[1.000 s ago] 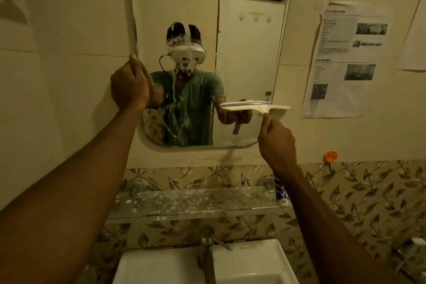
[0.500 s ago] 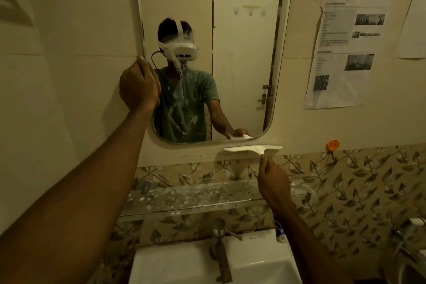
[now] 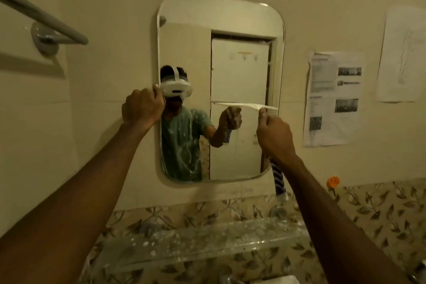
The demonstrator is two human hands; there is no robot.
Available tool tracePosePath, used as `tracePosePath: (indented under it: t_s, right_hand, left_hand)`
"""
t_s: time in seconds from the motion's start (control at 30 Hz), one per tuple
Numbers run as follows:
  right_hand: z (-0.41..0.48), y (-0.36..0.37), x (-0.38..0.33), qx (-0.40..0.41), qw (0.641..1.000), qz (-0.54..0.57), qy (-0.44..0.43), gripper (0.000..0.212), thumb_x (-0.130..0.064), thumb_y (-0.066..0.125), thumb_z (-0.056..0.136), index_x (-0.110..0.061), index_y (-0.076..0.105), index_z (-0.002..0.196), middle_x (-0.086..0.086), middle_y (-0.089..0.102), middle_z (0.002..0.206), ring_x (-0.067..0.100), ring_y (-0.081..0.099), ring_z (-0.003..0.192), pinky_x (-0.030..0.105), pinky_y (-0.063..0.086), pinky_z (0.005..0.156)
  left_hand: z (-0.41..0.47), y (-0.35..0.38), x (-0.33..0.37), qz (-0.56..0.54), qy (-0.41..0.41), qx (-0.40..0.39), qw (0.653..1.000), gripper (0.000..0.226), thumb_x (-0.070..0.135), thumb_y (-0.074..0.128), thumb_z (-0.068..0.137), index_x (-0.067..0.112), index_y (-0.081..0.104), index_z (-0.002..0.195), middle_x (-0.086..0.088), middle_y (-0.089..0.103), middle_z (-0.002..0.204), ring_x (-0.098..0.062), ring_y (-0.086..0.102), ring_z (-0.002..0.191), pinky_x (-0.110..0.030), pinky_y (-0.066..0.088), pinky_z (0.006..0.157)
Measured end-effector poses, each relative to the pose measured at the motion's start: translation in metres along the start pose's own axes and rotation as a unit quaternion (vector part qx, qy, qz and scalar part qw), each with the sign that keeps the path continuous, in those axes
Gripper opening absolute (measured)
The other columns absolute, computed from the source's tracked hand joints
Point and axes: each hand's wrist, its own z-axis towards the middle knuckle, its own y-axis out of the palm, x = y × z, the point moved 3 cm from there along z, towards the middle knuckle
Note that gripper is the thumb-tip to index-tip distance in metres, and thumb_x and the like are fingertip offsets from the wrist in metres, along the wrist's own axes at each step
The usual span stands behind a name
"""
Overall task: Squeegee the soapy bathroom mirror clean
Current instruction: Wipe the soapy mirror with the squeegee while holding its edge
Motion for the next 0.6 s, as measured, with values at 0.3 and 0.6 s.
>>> tracePosePath:
  t_s: [0.3, 0.6]
  right_hand:
    - [0.113, -0.041, -0.103, 0.050, 0.997, -0.027, -0.060, 0.057, -0.040, 0.027, 0.105, -0.012, 0.053, 0.064, 0.004, 0.058, 0.057, 0.016, 0.056, 0.041, 0.022, 0.042, 0.038]
    - [0.172, -0.059, -0.167, 0.045, 0.998, -0.028, -0.043, 0.035, -0.036, 0.033, 0.104, -0.008, 0.051, 0.091, 0.002, 0.054, 0.067, 0.012, 0.053, 0.047, 0.024, 0.047, 0.044]
  left_hand:
    - [0.082, -0.032, 0.038, -0.142, 0.001, 0.087, 0.986, 0.053, 0.048, 0.028, 0.100, 0.009, 0.063, 0.093, -0.016, 0.068, 0.095, -0.035, 0.061, 0.086, -0.036, 0.043, 0.068]
    - [0.109, -0.022, 0.048, -0.120, 0.027, 0.126, 0.984, 0.051, 0.036, 0.028, 0.104, 0.002, 0.066, 0.097, -0.019, 0.068, 0.091, -0.034, 0.063, 0.082, -0.032, 0.040, 0.065]
